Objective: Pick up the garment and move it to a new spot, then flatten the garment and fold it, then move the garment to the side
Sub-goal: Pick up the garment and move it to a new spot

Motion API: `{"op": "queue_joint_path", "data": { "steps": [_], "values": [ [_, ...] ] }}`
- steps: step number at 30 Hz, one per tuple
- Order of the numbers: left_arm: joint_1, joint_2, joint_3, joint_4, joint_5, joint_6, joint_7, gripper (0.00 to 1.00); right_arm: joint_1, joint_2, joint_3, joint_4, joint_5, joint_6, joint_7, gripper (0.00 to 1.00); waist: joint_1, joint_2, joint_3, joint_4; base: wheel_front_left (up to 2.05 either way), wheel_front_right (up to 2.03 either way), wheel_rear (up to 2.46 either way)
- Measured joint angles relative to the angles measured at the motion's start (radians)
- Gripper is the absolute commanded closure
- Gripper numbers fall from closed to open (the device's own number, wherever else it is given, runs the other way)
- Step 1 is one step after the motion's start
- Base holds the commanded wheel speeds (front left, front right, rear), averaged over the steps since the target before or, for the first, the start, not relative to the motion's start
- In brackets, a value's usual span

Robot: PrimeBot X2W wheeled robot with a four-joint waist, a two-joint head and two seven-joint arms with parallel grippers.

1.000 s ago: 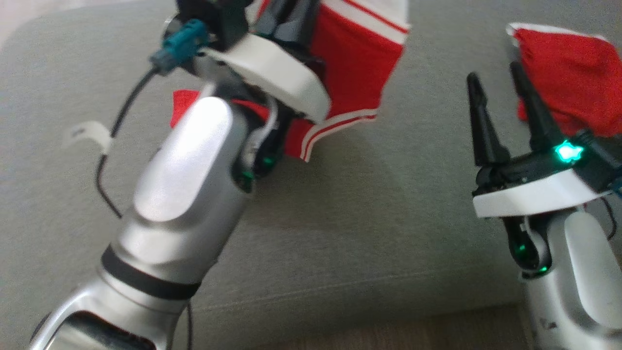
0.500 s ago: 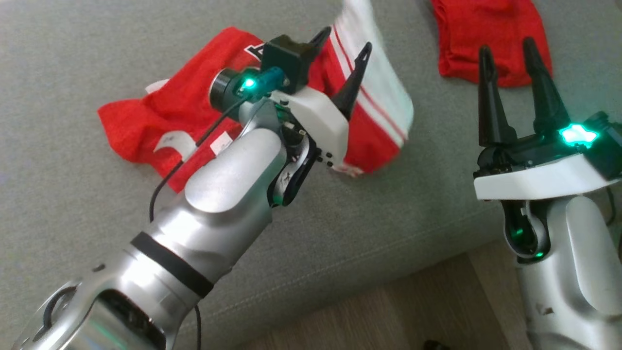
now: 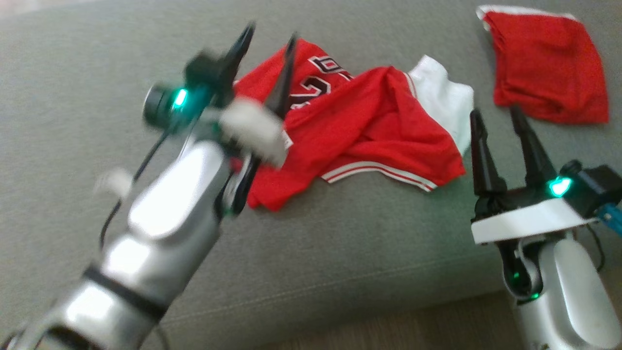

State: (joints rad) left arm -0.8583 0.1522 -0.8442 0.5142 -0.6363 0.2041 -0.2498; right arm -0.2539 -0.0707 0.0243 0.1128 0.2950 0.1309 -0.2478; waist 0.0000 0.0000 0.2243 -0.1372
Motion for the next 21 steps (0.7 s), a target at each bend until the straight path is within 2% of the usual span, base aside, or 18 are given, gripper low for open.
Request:
{"op": "queue_joint_path", "data": {
  "steps": [4, 8, 10, 14, 17, 21],
  "values": [
    [0.258, 0.095, 0.063, -0.137, 0.039, 0.012, 0.0, 0.0, 0.049, 0.001, -0.011, 0.03, -0.024, 0.0, 0.001, 0.0, 0.0, 0.0, -0.054, 0.06, 0.0, 0.0, 0.0],
    [0.428, 0.133, 0.13, -0.252, 0.08, 0.044, 0.0, 0.0, 0.094, 0.002, -0.043, 0.056, -0.036, 0.0, 0.01, 0.0, 0.0, 0.0, -0.09, 0.104, 0.0, 0.0, 0.0],
    [0.505, 0.13, 0.178, -0.303, 0.095, 0.059, 0.0, 0.0, 0.118, 0.003, -0.055, 0.066, -0.04, 0.0, 0.01, 0.0, 0.0, 0.0, -0.104, 0.123, 0.0, 0.0, 0.0],
    [0.616, 0.116, 0.225, -0.355, 0.143, 0.061, 0.0, 0.0, 0.138, 0.006, -0.07, 0.072, -0.04, 0.0, 0.012, 0.0, 0.0, 0.0, -0.118, 0.143, 0.0, 0.0, 0.0],
    [0.699, 0.068, 0.304, -0.402, 0.186, 0.064, 0.0, 0.0, 0.139, 0.008, -0.087, 0.075, -0.04, 0.0, 0.017, 0.0, 0.0, 0.0, -0.122, 0.155, 0.0, 0.0, 0.0],
    [0.715, 0.022, 0.366, -0.418, 0.245, 0.02, 0.0, 0.0, 0.139, 0.014, -0.115, 0.091, -0.04, 0.0, 0.03, 0.0, 0.0, 0.0, -0.12, 0.165, 0.0, 0.0, 0.0]
  ]
}}
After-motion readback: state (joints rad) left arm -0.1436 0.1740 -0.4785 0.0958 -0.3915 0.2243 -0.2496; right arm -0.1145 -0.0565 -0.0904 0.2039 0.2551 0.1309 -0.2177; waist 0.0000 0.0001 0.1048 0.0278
